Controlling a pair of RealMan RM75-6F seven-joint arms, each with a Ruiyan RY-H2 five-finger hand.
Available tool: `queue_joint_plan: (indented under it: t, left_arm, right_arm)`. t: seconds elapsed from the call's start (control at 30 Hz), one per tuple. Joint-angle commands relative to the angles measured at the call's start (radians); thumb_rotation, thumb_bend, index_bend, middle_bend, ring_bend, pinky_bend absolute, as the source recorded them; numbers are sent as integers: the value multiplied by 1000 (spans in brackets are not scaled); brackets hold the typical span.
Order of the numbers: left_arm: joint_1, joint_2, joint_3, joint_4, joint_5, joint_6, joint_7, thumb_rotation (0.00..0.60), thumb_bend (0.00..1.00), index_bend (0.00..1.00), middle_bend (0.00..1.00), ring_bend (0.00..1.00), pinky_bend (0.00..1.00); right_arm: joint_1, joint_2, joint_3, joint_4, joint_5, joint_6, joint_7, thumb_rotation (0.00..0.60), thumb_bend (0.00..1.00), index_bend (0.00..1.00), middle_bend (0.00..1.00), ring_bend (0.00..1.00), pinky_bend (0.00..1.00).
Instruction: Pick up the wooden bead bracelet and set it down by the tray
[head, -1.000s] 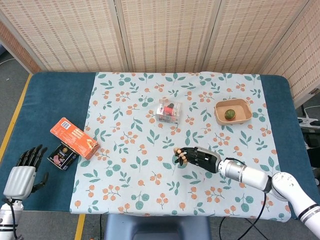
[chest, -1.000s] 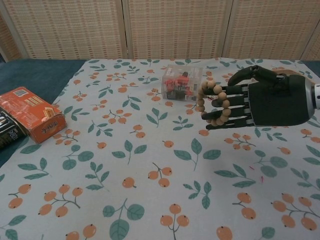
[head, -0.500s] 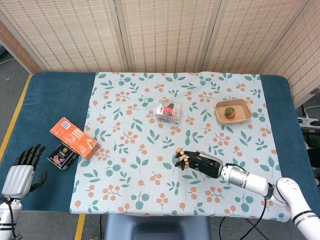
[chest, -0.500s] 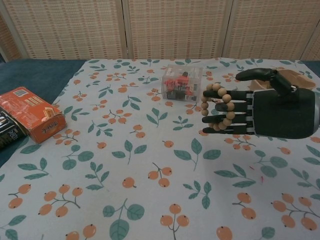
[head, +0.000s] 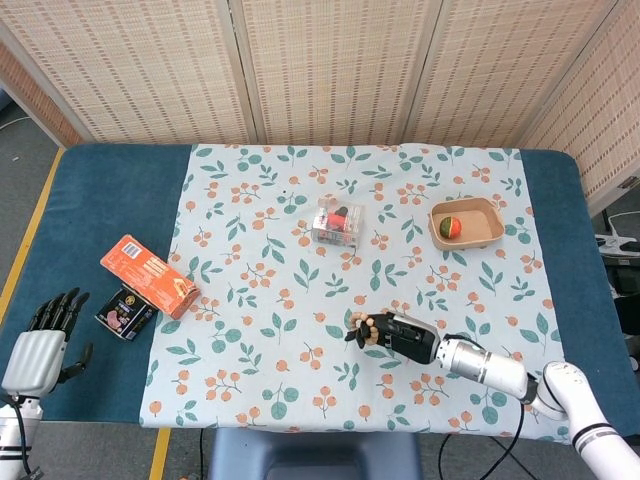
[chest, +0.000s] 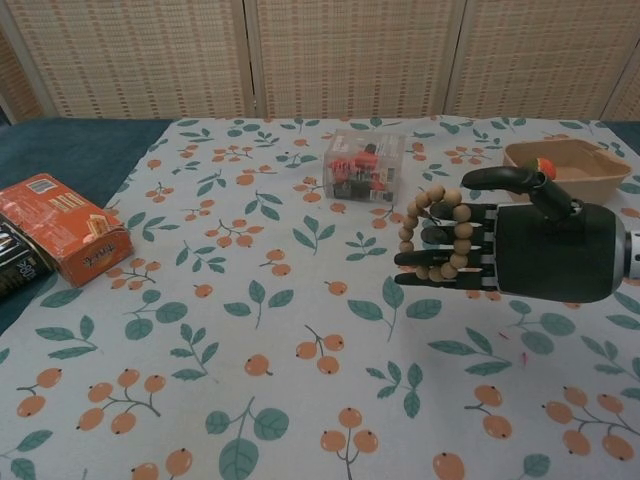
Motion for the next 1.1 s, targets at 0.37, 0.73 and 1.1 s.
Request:
queue_joint_plan:
  t: [0.37, 0.73, 1.1]
  left_arm:
    - [1, 2, 2, -5, 4, 4, 1, 600, 473, 0, 0, 0, 108]
    - [2, 3, 3, -5, 2, 2, 3, 600, 471, 0, 0, 0, 109]
    - [5, 4, 4, -8, 5, 9, 5, 600, 471, 0, 0, 0, 109]
  right_arm:
    - [-11, 10, -6, -7, 8, 3, -8, 366, 420, 559, 492, 234, 0]
    - [1, 5, -19, 8, -2, -21, -36, 367, 511, 616, 492, 234, 0]
    - [0, 4, -27, 3, -6, -24, -64, 368, 735, 631, 492, 234, 0]
